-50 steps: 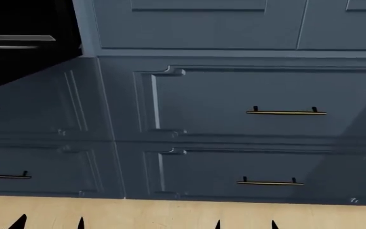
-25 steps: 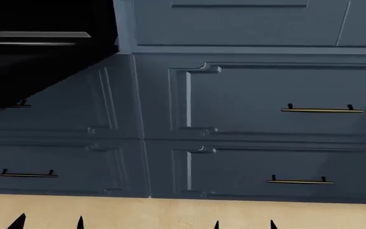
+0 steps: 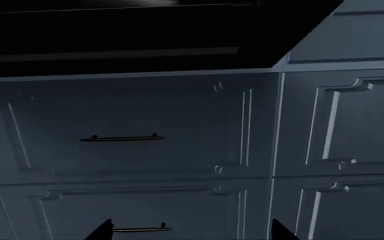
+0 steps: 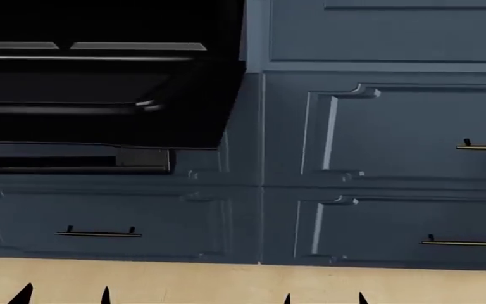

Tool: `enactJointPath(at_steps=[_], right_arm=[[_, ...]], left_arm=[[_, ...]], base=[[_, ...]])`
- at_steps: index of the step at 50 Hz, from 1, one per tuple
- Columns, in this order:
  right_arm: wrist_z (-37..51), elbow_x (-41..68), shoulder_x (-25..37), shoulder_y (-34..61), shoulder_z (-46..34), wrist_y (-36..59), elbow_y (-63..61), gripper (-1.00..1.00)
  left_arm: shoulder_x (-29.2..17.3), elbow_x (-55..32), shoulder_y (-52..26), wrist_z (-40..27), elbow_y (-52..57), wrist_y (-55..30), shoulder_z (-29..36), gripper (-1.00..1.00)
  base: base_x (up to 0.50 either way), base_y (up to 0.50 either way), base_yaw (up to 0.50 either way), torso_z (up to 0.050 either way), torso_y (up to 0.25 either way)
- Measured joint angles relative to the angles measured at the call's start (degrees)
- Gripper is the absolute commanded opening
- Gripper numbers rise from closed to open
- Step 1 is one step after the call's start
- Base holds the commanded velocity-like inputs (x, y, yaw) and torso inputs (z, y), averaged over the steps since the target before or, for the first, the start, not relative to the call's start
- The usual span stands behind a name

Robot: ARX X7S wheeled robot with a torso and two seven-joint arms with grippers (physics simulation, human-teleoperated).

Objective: Close the oven door

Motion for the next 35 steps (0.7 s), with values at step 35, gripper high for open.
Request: enactJointPath(at_steps=[35], right_arm=[[1.0,0.6,0.7,0.3,-1.1,0.2,0.0,1.00]], left_arm=[[-0.8,-0.7,-0.3,-0.9,-0.2,0.3,1.0,1.00]], base=[[0.00,0.50,0.00,0.000,0.000]])
